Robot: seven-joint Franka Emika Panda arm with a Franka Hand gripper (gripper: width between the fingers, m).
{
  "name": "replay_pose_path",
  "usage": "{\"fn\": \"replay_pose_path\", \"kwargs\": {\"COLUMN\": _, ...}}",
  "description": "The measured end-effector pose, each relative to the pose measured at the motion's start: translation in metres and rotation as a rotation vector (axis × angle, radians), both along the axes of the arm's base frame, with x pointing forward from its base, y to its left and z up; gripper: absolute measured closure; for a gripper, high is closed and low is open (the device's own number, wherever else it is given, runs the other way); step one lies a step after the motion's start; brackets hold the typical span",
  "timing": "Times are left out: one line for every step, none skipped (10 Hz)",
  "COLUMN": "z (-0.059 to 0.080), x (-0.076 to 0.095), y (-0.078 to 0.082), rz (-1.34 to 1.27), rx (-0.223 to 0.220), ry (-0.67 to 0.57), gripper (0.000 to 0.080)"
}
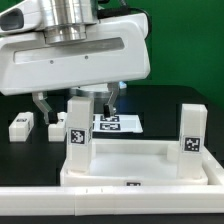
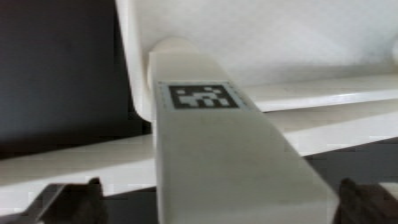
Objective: Assemble desk
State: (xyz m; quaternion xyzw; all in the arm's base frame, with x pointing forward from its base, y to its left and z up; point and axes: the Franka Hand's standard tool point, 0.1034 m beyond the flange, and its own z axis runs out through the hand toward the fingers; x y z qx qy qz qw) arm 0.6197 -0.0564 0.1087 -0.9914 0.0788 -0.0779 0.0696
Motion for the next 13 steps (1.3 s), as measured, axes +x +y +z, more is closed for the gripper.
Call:
{"fn": "replay_pose_path", "kwargs": {"z": -0.0001, "x": 0.0, "y": 0.0009, "rz": 0.007, "rx": -0.001, "ry": 0.0, "gripper": 0.0273}}
{"fn": "replay_pose_path", "kwargs": {"z": -0.0005, "x": -0.0001, "y": 0.0008, "rz": 0.006, "rx": 0.0, "ry": 0.0, "gripper": 0.0421}}
{"fn": "replay_pose_path", "kwargs": {"z": -0.0004, "x": 0.0002, "y": 0.0002, "rz": -0.048, "rx": 0.01, "ry": 0.005, "gripper": 0.0421}}
{"fn": "replay_pose_path", "kwargs": {"z": -0.0008, "x": 0.0, "y": -0.001, "rz": -0.104, "rx": 0.019, "ry": 0.011, "gripper": 0.0509}}
{"fn": "replay_pose_path", "kwargs": {"z": -0.001, "x": -0.0001, "y": -0.0025, "rz": -0.202, "rx": 0.038, "ry": 0.023, "gripper": 0.0509}}
{"fn": "replay_pose_path", "kwargs": {"z": -0.0012, "x": -0.0002, "y": -0.0029, "rz": -0.249, "rx": 0.046, "ry": 0.029, "gripper": 0.0509}}
{"fn": "replay_pose_path", "kwargs": {"z": -0.0015, "x": -0.0003, "y": -0.0031, "rz": -0.276, "rx": 0.051, "ry": 0.033, "gripper": 0.0509}}
{"fn": "replay_pose_path", "kwargs": {"z": -0.0022, "x": 0.0001, "y": -0.0055, "rz": -0.456, "rx": 0.089, "ry": 0.052, "gripper": 0.0509}}
{"fn": "replay_pose_path", "kwargs": {"z": -0.0027, "x": 0.0002, "y": -0.0058, "rz": -0.63, "rx": 0.118, "ry": 0.075, "gripper": 0.0509}}
{"fn": "replay_pose_path", "kwargs": {"z": -0.002, "x": 0.0022, "y": -0.0002, "rz": -0.779, "rx": 0.133, "ry": 0.097, "gripper": 0.0509}}
{"fn": "replay_pose_path", "kwargs": {"z": -0.0022, "x": 0.0049, "y": 0.0009, "rz": -0.994, "rx": 0.178, "ry": 0.121, "gripper": 0.0508}}
{"fn": "replay_pose_path", "kwargs": {"z": -0.0019, "x": 0.0057, "y": 0.0035, "rz": -1.251, "rx": 0.23, "ry": 0.157, "gripper": 0.0508}}
{"fn": "replay_pose_path", "kwargs": {"z": -0.0021, "x": 0.0055, "y": 0.0041, "rz": -1.32, "rx": 0.249, "ry": 0.169, "gripper": 0.0508}}
